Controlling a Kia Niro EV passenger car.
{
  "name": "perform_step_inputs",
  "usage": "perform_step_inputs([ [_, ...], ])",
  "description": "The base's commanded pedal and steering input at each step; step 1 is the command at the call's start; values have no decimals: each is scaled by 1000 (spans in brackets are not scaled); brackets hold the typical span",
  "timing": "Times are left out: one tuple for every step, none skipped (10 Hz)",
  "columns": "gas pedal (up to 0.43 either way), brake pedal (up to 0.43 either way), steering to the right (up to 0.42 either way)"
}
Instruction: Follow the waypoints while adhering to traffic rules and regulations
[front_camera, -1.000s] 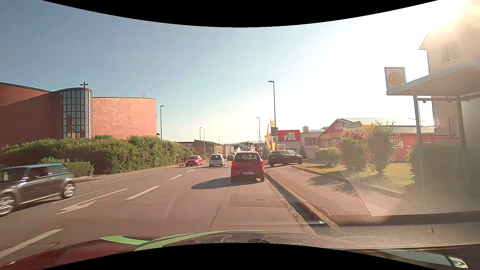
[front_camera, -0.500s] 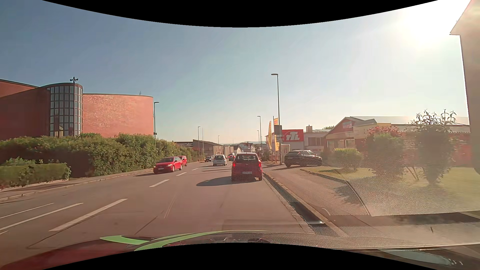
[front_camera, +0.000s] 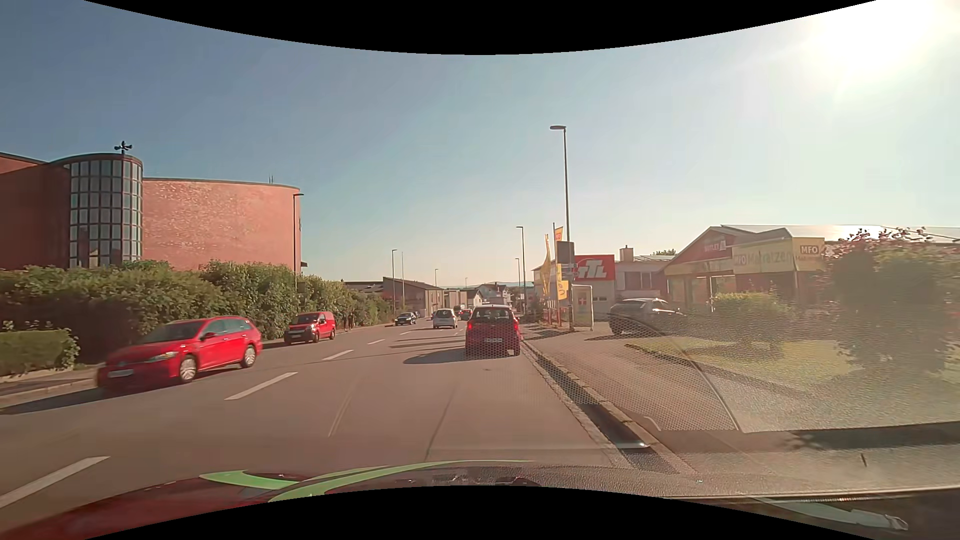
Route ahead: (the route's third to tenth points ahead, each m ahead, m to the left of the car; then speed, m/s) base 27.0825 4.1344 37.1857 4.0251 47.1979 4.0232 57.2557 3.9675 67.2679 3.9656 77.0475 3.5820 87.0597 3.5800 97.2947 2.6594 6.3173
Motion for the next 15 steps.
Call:
perform_step_inputs([
  [197, 0, -4],
  [197, 0, -5],
  [197, 0, -6],
  [197, 0, -6],
  [197, 0, -7],
  [197, 0, -6],
  [197, 0, -6],
  [197, 0, -6],
  [197, 0, -5],
  [197, 0, -4],
  [197, 0, -2],
  [197, 0, -2],
  [197, 0, -2],
  [197, 0, -1],
  [197, 0, -2],
])
